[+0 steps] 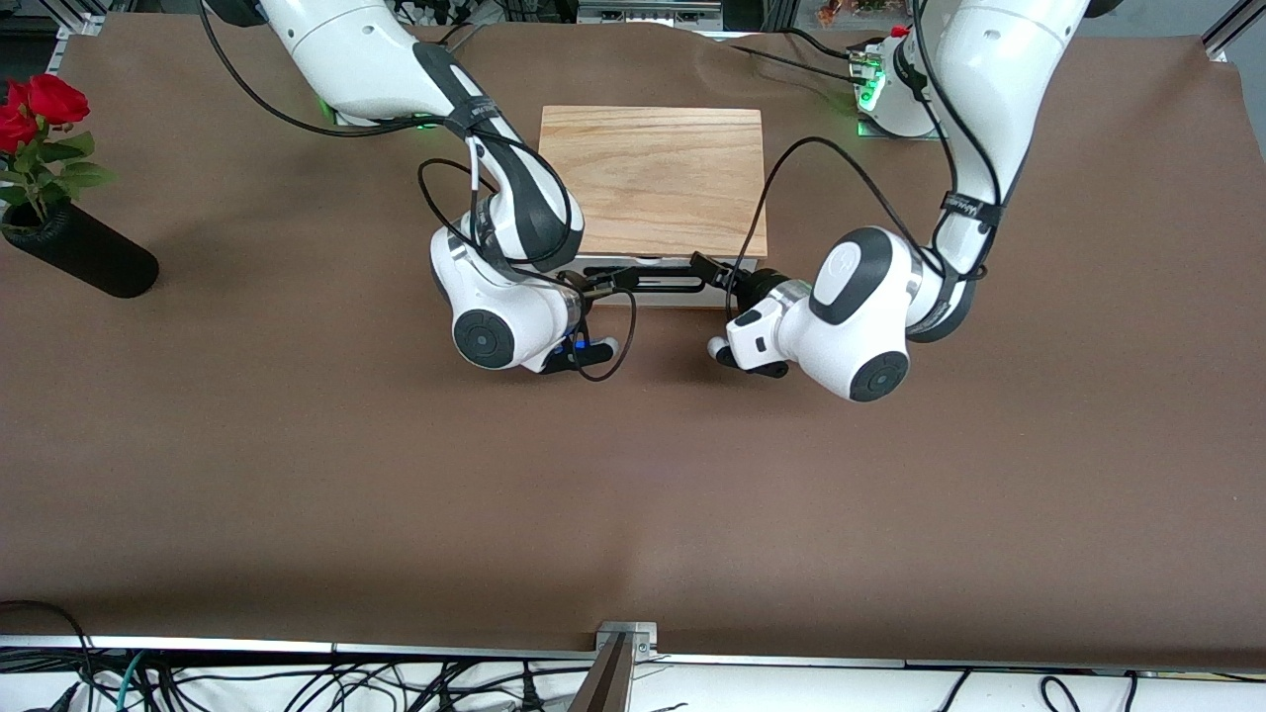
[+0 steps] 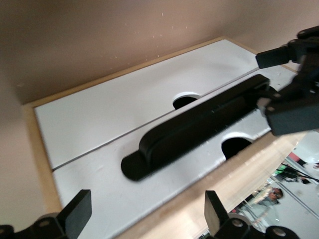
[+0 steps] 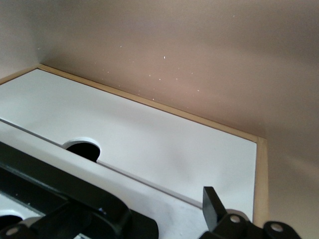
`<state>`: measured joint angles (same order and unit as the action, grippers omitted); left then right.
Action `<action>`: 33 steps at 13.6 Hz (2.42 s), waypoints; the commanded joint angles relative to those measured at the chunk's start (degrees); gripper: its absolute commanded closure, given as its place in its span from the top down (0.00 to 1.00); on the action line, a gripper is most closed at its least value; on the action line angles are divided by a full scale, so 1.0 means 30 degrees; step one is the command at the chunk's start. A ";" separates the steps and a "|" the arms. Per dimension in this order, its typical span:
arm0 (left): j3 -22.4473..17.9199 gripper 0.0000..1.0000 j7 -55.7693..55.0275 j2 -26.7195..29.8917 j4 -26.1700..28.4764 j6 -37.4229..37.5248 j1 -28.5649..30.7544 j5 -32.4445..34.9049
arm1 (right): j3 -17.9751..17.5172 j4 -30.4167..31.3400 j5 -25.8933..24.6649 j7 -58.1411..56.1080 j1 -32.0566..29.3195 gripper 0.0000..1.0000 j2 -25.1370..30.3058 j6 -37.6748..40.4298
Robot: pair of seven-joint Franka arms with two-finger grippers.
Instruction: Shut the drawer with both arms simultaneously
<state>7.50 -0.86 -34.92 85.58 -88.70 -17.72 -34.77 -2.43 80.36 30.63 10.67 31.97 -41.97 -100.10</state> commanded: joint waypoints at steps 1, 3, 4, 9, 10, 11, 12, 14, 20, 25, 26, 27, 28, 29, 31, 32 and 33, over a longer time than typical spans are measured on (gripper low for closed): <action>-0.0070 1.00 -0.0095 0.0888 -0.1218 0.0473 0.0279 0.2147 | 0.0252 -0.0445 -0.0308 -0.0041 -0.0197 1.00 -0.0160 -0.0207; -0.0129 1.00 0.0051 0.1181 -0.2477 0.0473 0.0775 0.4633 | 0.0312 -0.1966 -0.0308 -0.0013 -0.0605 1.00 -0.0101 -0.0181; -0.0071 1.00 0.0110 0.1385 -0.2976 0.0502 0.1185 0.5777 | 0.0341 -0.2437 -0.0366 0.0017 -0.0839 1.00 -0.0013 -0.0064; -0.0099 1.00 0.0198 0.3023 -0.3303 0.0356 0.1685 1.1611 | 0.0719 -0.2764 -0.1154 0.0105 -0.1223 1.00 0.1158 -0.0062; 0.0133 1.00 0.0198 0.3405 -0.3303 0.0269 0.2325 1.2141 | 0.0867 -0.2764 -0.1883 0.0134 -0.1107 1.00 0.1333 -0.0121; 0.0106 1.00 0.0198 0.3931 -0.3332 0.0181 0.2505 1.2784 | 0.0984 -0.2793 -0.3196 0.0163 -0.1105 1.00 0.1451 -0.0237; 0.0135 1.00 0.0198 0.4458 -0.3333 0.0151 0.2710 1.3690 | 0.1159 -0.3141 -0.4021 0.0135 -0.1192 1.00 0.1829 -0.0296; 0.0223 1.00 -0.0034 0.6328 -0.2459 -0.0896 0.3239 1.3934 | 0.2297 -0.4196 -0.4525 -0.0215 -0.1426 1.00 0.2126 0.0023; -0.1210 1.00 -0.0152 1.2221 0.2995 -0.1025 0.3681 1.2450 | 0.5930 -0.4346 -0.5025 -0.0627 -0.1457 1.00 0.3151 0.0787; -0.2414 1.00 -0.0152 1.2492 0.2733 0.0415 0.3268 1.1590 | 0.7137 -0.4317 -0.6571 -0.0569 -0.1427 1.00 0.4202 0.1344; -0.2240 1.00 -0.0095 1.2201 0.2587 0.0415 0.3733 1.1560 | 0.7109 -0.4230 -0.7274 -0.0569 -0.1689 1.00 0.4670 0.1373; -0.2238 1.00 -0.0066 1.2169 0.2469 0.0502 0.3882 1.1531 | 0.7022 -0.3968 -0.7977 -0.0569 -0.2329 1.00 0.5400 0.1344; -0.2238 1.00 -0.0007 1.2053 0.2410 0.0503 0.3913 1.1531 | 0.6963 -0.3211 -0.8332 -0.0540 -0.2916 1.00 0.6191 0.1286; -0.2238 1.00 -0.0123 1.1935 0.2351 0.0474 0.3826 1.1531 | 0.6933 -0.2275 -0.8452 -0.0539 -0.3444 1.00 0.7098 0.1111; -0.2209 1.00 -0.0153 1.1876 0.2118 0.0386 0.3738 1.1531 | 0.5740 -0.1304 -0.9152 -0.0568 -0.4964 1.00 0.8506 0.1138; -0.2209 1.00 -0.0182 1.1702 0.2058 0.0328 0.3708 1.1531 | 0.4920 -0.0545 -0.9446 -0.0569 -0.5756 1.00 0.9412 0.1167; -0.2238 1.00 -0.0154 1.1671 0.2000 0.0327 0.3737 1.1531 | 0.4041 0.0159 -0.9855 -0.0540 -0.6315 1.00 1.0291 0.1226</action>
<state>0.91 -0.99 0.90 93.05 -87.76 -6.49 1.00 15.31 73.67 3.83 8.50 15.93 -18.18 -96.13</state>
